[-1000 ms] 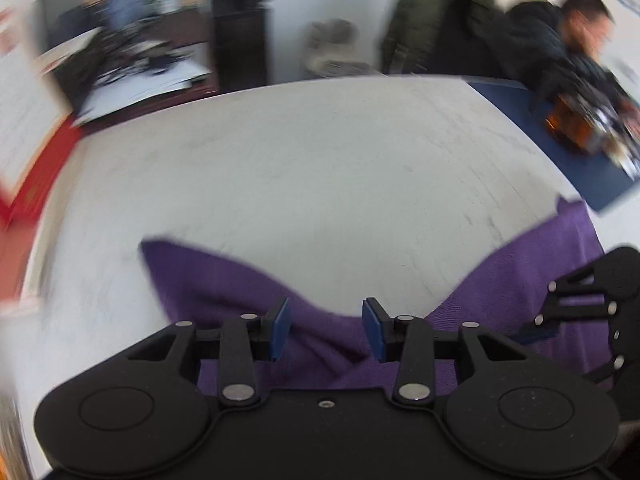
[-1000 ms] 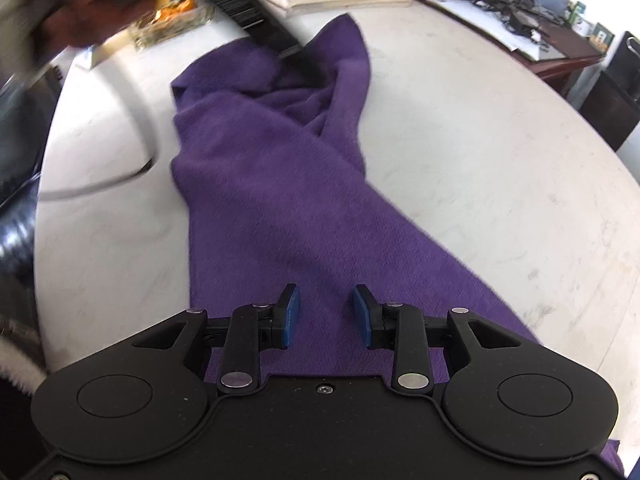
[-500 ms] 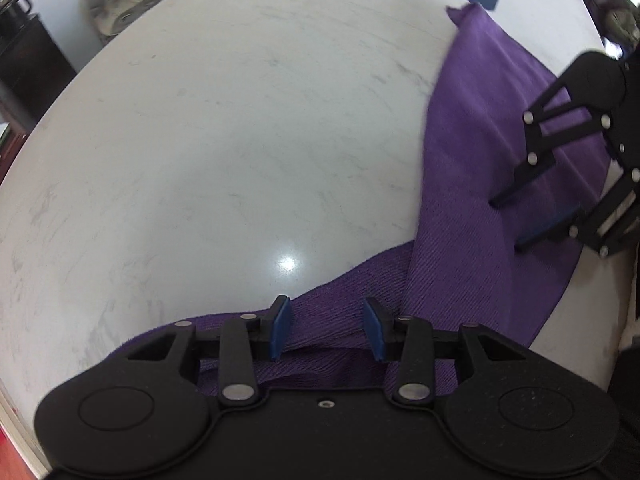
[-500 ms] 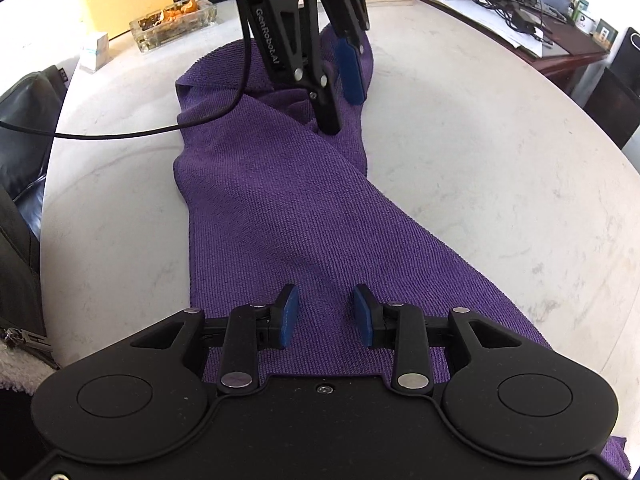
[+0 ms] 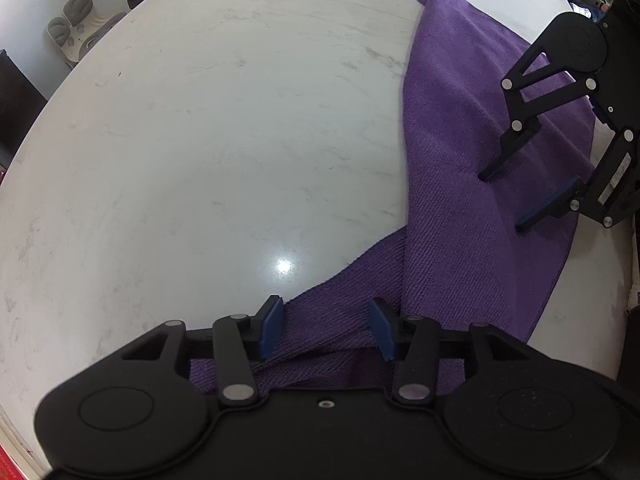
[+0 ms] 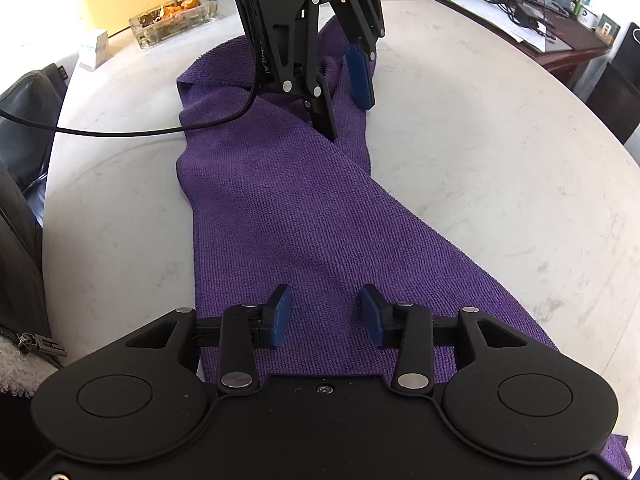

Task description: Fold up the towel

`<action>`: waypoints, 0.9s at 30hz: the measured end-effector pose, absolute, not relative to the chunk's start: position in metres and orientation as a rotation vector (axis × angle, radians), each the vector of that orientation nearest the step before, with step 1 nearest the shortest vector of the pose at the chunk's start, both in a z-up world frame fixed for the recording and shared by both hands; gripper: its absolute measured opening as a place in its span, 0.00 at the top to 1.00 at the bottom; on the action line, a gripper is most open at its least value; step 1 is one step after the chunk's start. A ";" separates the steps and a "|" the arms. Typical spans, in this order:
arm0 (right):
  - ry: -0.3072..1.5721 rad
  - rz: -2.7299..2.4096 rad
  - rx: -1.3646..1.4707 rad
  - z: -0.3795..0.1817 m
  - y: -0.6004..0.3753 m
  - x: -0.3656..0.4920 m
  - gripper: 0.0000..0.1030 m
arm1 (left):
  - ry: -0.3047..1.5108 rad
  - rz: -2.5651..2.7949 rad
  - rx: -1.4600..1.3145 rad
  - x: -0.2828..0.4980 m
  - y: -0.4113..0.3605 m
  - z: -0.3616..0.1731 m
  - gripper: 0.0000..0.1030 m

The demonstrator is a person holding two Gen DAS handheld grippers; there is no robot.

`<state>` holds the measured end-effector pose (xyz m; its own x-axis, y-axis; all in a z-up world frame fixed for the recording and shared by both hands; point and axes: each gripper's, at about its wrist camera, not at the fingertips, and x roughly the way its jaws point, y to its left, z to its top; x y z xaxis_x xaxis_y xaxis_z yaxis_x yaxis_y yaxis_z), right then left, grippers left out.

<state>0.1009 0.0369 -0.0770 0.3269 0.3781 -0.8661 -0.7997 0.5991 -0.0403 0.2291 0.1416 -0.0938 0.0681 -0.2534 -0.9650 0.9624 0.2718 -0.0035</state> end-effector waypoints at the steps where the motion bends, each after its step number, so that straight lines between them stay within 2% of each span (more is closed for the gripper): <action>1: 0.952 0.818 -0.518 -0.077 0.037 0.101 0.62 | 1.108 -1.092 0.829 0.229 0.141 -0.094 0.56; 4: 0.952 0.817 -0.520 -0.078 0.037 0.101 0.62 | 1.101 -1.069 0.805 0.228 0.142 -0.094 0.57; 6: 0.952 0.816 -0.522 -0.078 0.037 0.100 0.62 | 1.099 -1.042 0.774 0.226 0.145 -0.094 0.62; 9: 0.952 0.814 -0.523 -0.078 0.038 0.100 0.62 | 1.085 -0.993 0.728 0.221 0.152 -0.091 0.75; 10: 0.952 0.814 -0.522 -0.078 0.038 0.100 0.62 | 1.073 -0.973 0.716 0.219 0.155 -0.088 0.84; 11: 0.952 0.813 -0.522 -0.078 0.038 0.100 0.62 | 1.061 -0.953 0.704 0.217 0.158 -0.086 0.86; 15: 0.949 0.810 -0.520 -0.078 0.037 0.100 0.62 | 1.047 -0.882 0.553 0.216 0.173 -0.079 0.87; 19: 0.952 0.808 -0.522 -0.078 0.036 0.100 0.62 | 1.022 -0.827 0.453 0.218 0.190 -0.065 0.95; 24: 0.957 0.806 -0.530 -0.077 0.038 0.100 0.61 | 0.980 -0.762 0.399 0.228 0.206 -0.042 0.96; 27: 0.957 0.806 -0.531 -0.077 0.038 0.099 0.61 | 0.980 -0.816 0.485 0.223 0.199 -0.041 0.95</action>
<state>0.0994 0.0378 -0.0767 0.3309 0.3625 -0.8713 -0.7968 0.6020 -0.0521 0.2228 0.1994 -0.0412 0.3054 -0.3820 -0.8722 0.7884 0.6151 0.0067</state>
